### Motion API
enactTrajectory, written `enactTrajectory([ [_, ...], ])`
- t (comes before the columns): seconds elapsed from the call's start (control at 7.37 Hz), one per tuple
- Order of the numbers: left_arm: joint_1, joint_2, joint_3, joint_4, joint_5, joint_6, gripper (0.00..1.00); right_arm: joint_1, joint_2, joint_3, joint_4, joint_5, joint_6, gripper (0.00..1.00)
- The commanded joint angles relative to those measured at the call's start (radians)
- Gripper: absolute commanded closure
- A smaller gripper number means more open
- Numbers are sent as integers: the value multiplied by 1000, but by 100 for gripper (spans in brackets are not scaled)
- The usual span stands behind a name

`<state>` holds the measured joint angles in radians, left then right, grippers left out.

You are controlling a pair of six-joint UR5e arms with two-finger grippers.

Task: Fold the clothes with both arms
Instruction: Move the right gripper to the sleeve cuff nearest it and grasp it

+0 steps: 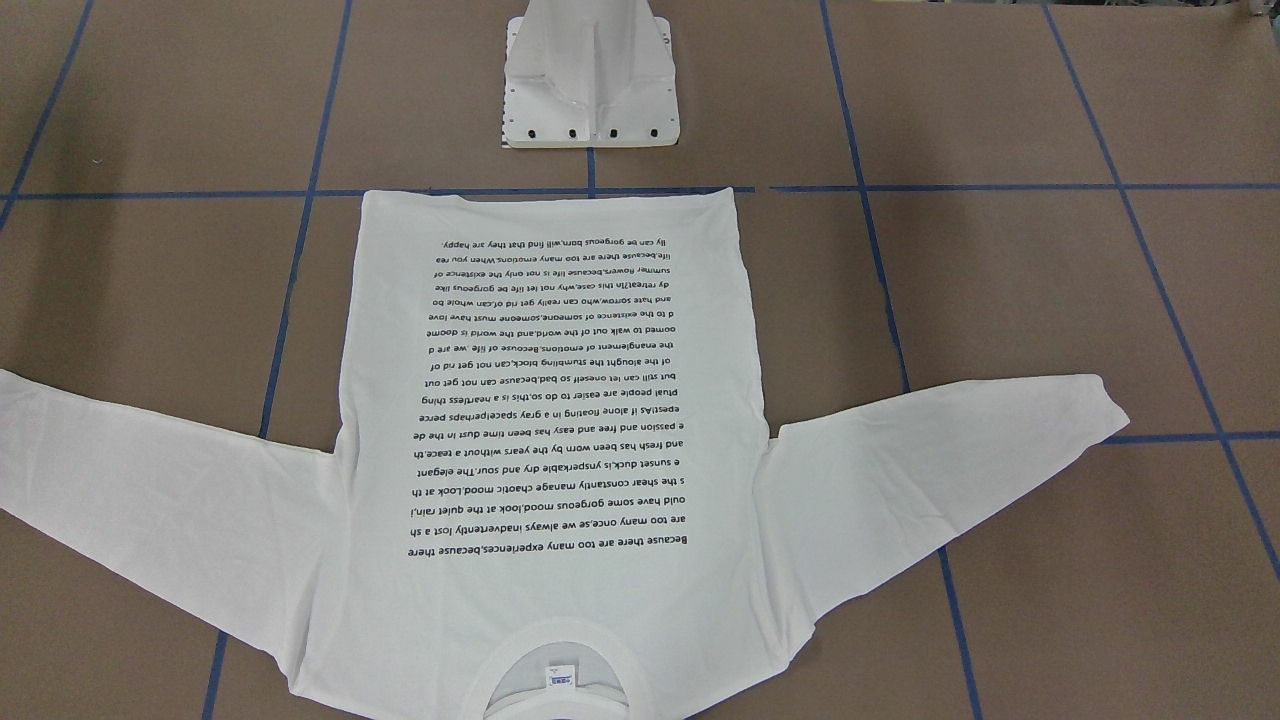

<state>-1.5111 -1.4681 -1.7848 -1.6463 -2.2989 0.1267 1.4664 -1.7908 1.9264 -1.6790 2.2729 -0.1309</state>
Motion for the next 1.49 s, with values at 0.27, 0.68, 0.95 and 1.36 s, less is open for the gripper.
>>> enactTrajectory([
  [0.27,-1,-78,123,-294,-4,1,0,-18,172,-46,1,4,5,0],
  [0.68,-1,-78,125,-296,-4,-1,0,-175,185,-78,103,-22,235,1],
  [0.95,-1,-77,119,-296,-4,-1,0,-256,145,-340,686,-69,558,1],
  [1.36,-1,-77,120,-296,-4,1,0,-279,154,-540,998,-70,751,8],
])
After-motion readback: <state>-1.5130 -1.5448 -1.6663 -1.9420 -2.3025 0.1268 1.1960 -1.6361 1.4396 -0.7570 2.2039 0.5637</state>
